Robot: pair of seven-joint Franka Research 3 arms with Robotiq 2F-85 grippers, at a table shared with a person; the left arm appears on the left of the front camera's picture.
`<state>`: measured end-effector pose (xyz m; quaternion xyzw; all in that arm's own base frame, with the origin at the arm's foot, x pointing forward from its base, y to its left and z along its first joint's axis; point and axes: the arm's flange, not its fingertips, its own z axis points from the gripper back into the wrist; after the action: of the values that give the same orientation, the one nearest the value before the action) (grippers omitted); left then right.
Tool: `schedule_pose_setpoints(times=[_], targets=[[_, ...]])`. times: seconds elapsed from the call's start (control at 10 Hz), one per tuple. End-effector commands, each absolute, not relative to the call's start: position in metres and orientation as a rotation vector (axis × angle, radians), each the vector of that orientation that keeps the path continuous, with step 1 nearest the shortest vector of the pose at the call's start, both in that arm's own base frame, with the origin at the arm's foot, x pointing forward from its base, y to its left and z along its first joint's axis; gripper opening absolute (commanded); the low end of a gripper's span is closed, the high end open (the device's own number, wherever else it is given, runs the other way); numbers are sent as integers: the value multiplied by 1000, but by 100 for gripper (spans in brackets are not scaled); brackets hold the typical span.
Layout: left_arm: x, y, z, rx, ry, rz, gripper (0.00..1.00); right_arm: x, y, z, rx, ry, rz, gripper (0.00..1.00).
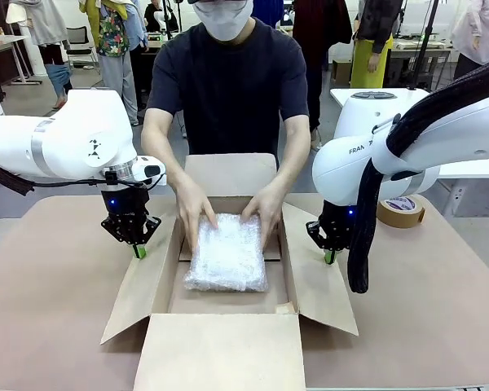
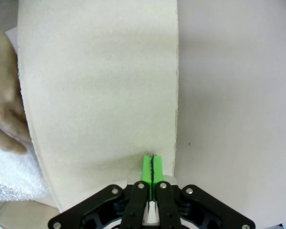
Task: Wrap the clocks to prevent damage.
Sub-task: Once the human has placed the objects inside and stepped back, release both hands from the side flaps of the Package Box.
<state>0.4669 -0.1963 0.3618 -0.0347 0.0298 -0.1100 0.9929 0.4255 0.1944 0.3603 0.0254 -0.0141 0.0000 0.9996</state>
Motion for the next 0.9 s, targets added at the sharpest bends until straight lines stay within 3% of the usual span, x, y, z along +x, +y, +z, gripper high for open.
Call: schedule_pose_setpoints(times=[0.0,0.8], targets=[[466,-197,362,-62,58,-228,0,425,194,361,45,-27,0,1],[466,-197,362,-62,58,-228,0,425,194,361,45,-27,0,1]])
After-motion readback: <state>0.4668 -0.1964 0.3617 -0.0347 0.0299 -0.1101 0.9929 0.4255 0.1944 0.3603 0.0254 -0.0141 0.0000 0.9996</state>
